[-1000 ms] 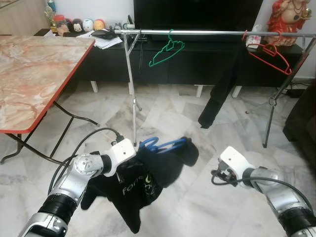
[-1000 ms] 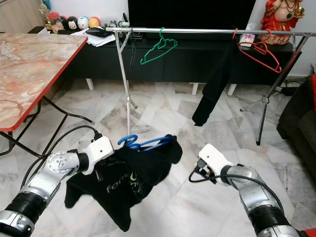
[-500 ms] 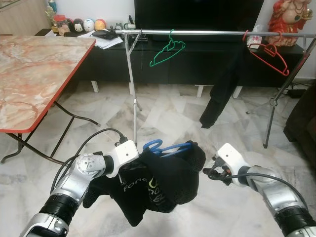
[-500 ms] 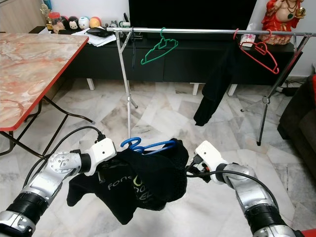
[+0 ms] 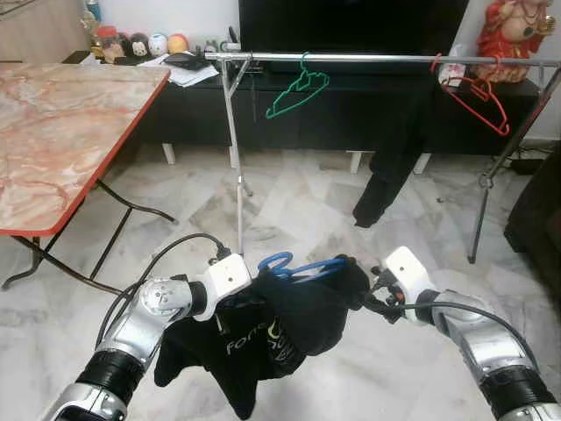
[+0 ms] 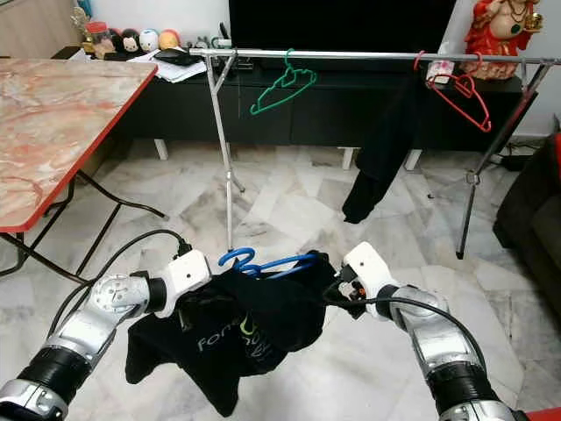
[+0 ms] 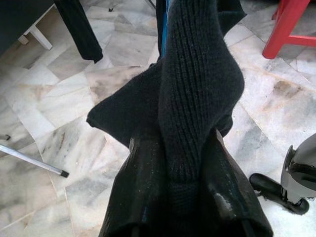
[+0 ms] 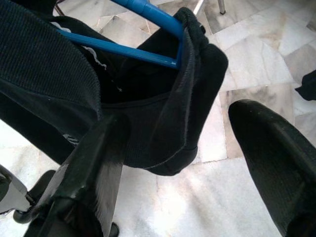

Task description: Hang hanger

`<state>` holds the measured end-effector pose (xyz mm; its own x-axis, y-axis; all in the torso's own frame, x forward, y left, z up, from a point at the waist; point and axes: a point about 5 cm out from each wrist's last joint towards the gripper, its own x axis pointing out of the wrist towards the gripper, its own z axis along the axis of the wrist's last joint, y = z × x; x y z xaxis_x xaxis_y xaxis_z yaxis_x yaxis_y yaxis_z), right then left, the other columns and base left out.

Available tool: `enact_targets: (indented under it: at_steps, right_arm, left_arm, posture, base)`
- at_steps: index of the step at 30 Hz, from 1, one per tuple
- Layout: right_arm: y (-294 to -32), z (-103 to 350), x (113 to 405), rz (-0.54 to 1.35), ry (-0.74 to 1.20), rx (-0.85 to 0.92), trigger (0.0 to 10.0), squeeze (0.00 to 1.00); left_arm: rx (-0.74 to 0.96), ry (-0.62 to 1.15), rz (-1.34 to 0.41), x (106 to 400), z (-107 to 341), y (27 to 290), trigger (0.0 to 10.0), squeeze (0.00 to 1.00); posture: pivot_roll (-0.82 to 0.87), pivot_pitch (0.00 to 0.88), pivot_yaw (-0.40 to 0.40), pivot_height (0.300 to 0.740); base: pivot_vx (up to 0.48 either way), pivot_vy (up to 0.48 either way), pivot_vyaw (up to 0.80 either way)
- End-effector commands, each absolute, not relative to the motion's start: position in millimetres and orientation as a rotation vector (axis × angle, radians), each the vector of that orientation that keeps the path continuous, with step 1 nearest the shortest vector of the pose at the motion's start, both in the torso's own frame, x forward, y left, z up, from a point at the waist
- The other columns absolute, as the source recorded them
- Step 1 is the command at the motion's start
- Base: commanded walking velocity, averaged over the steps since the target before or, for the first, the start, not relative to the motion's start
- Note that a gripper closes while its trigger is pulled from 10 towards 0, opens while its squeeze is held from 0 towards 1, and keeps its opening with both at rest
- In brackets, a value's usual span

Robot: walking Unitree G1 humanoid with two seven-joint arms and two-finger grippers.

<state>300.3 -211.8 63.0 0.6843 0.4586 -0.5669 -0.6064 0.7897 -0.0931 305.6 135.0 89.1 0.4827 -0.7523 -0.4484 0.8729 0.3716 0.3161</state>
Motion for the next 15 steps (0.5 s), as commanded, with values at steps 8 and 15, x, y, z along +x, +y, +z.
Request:
enact_targets:
  at_steps: [8,15]
  right_arm:
    - [-214.5,52.4,304.1,0.508,0.545,-0.257,10.0,0.00]
    - [-214.4,49.6,306.3,0.461,0.522,-0.215,10.0,0.00]
  left_arm:
    - [0.547,0.193,-1.069,306.9,99.1,128.0,10.0,0.00]
    - [0.542,0.189,-1.075,306.0,99.1,126.4,10.0,0.00]
  posture:
    - [-0.08,0.000,-0.060,0.740]
    - [-0.08,0.000,-0.061,0.740]
  base:
    - [0.000,0.000,0.00]
    - [0.000,0.000,0.00]
